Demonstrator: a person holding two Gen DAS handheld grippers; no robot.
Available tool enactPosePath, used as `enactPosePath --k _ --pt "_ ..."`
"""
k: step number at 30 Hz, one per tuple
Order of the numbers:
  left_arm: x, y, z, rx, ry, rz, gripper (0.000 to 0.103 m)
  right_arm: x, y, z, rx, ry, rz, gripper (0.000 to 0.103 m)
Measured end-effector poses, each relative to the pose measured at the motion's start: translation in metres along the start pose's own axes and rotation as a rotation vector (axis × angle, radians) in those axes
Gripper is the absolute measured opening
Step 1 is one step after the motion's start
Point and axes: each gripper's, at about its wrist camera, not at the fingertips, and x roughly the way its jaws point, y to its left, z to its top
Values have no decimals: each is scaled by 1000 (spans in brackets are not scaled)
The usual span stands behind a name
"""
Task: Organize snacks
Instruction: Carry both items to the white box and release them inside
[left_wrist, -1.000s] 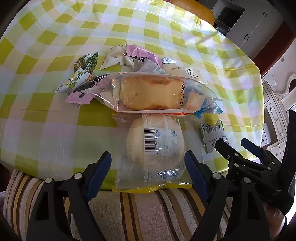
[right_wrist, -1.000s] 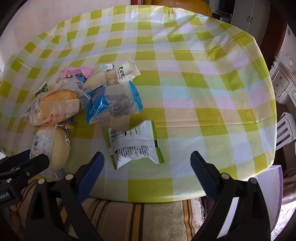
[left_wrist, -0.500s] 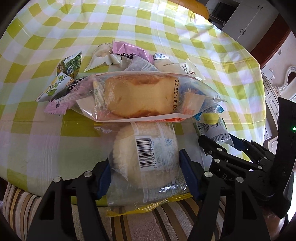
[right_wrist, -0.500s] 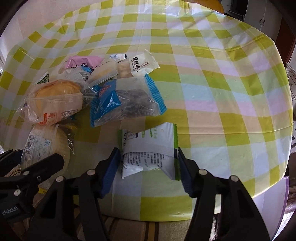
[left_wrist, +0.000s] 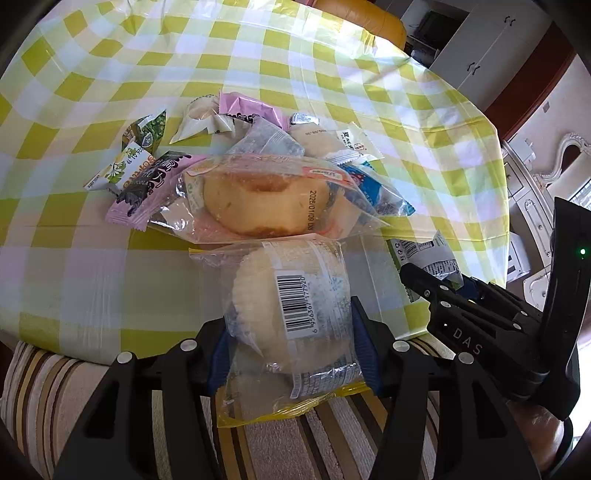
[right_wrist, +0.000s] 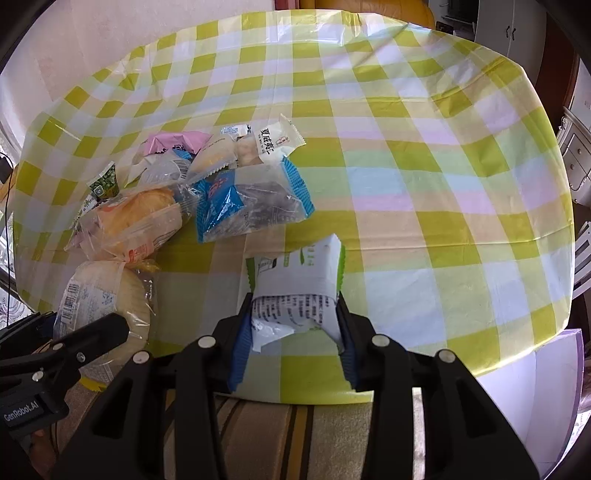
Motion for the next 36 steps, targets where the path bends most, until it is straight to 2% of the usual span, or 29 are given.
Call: enactPosePath --k 16,36 --pt "-26 -39 -25 99 -29 -52 53 -56 -33 -32 87 -37 22 41" --pt "-15 -134 -47 284 37 -219 54 -99 -133 -84 265 -57 -112 41"
